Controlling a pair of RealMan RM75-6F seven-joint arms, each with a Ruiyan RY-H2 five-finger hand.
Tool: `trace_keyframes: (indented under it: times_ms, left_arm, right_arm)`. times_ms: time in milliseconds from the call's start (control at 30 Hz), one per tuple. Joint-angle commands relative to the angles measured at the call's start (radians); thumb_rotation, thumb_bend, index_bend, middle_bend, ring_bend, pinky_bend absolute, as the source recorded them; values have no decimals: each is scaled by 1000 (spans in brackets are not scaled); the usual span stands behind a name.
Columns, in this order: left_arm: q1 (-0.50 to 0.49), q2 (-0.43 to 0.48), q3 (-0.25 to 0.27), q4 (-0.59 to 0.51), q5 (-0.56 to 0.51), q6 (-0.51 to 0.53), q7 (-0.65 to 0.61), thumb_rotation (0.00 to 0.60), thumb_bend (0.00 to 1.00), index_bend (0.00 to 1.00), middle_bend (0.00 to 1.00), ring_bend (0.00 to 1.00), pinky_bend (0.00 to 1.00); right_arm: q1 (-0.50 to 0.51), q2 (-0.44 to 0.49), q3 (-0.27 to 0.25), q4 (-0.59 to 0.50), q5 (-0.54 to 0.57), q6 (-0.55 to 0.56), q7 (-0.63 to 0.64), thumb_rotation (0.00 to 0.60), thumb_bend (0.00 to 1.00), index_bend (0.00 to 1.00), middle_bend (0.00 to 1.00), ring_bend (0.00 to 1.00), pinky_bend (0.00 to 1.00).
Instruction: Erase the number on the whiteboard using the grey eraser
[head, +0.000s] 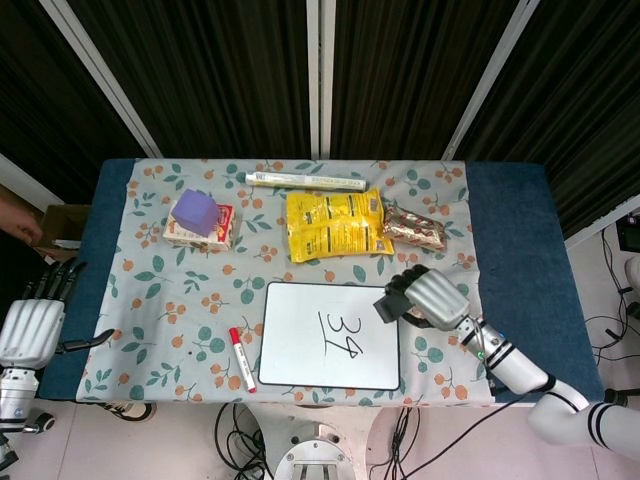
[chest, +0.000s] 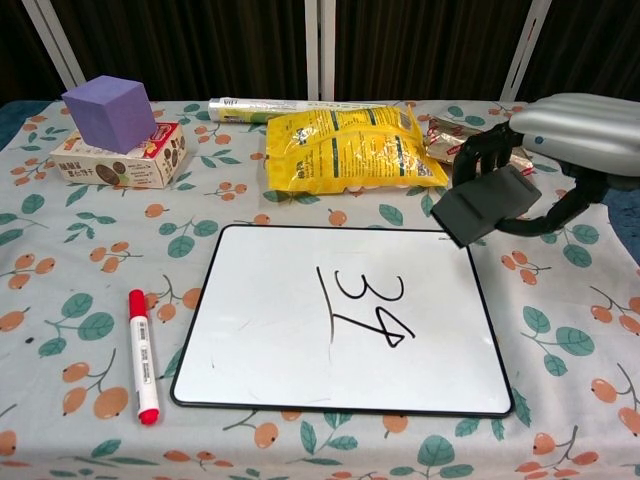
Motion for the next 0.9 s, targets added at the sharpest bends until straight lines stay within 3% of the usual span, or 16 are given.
trace_keyframes:
  times_ms: [33, 333, 900]
  left_arm:
    - [3, 2, 1, 3, -1, 3, -4, 308, 0, 0, 28, 17, 135]
    - [16, 8, 1, 21, -7, 15, -31, 308, 0, 0, 28, 17, 135]
    - [23, 6, 0, 50, -5, 21, -59, 320, 0, 0, 28, 17, 135]
  right_arm:
    - [10, -8, -29, -53, -30, -35, -61, 600, 381, 876, 720, 625, 732]
    - [19, -71, -48, -81, -38, -87, -171, 600, 382, 898, 738, 642, 752]
    - [32, -96, -56, -131, 14, -185, -329, 600, 383, 915, 746, 649, 761]
